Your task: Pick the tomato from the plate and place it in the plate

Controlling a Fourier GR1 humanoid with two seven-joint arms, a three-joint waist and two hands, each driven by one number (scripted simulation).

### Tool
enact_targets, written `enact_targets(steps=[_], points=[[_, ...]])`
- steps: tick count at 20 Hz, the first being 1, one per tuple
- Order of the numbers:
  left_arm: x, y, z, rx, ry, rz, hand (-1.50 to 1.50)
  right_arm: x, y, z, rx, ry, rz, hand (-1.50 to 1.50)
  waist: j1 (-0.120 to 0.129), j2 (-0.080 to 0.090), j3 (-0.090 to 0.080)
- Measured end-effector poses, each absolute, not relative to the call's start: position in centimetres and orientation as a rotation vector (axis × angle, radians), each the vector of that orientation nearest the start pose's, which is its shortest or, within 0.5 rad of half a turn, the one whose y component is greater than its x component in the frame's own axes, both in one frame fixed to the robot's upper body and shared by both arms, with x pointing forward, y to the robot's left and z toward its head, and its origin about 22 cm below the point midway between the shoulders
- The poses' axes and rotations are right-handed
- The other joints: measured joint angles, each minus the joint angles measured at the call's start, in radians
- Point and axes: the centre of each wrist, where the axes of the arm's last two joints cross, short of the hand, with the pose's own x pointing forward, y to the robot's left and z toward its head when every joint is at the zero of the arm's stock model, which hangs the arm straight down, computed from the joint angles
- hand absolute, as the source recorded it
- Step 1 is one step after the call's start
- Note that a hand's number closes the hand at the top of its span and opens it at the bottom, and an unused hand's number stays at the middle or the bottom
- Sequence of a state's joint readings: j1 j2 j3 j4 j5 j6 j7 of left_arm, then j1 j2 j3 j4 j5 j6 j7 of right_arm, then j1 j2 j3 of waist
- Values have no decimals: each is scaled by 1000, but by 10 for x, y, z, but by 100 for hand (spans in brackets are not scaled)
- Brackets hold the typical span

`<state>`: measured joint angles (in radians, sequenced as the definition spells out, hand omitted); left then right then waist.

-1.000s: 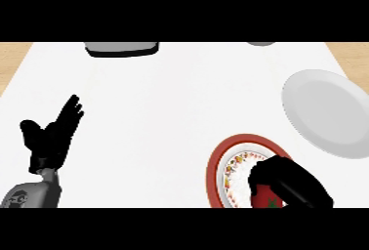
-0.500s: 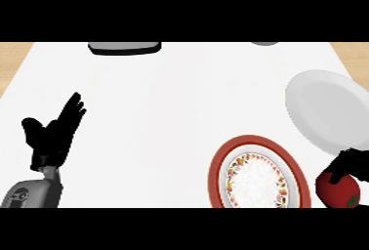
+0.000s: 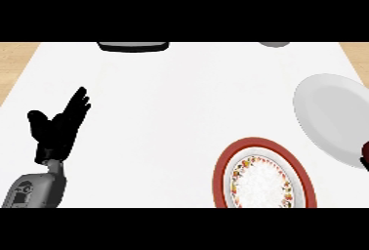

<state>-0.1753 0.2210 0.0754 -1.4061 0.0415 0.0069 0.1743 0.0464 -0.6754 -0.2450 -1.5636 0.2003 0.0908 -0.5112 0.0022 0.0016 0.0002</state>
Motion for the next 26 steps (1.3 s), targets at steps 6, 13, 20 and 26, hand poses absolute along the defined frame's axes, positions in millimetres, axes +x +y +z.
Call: enact_targets(steps=[6,13,20,26], points=[[287,283,24,164,-1412,-96,0,262,-466,82,-743,-1831,770,150,16,4,1],[287,277,21,152,-1418,-107,0,292,-487,70,-746,-1678,897,150,31,8,2],[291,275,24,144,-1421,-111,0,305,-499,56,-576,-1609,941,-150,39,12,3],[288,279,18,154,-1415,-99,0,312,-504,64,-540,-1788,840,-150,26,8,4]])
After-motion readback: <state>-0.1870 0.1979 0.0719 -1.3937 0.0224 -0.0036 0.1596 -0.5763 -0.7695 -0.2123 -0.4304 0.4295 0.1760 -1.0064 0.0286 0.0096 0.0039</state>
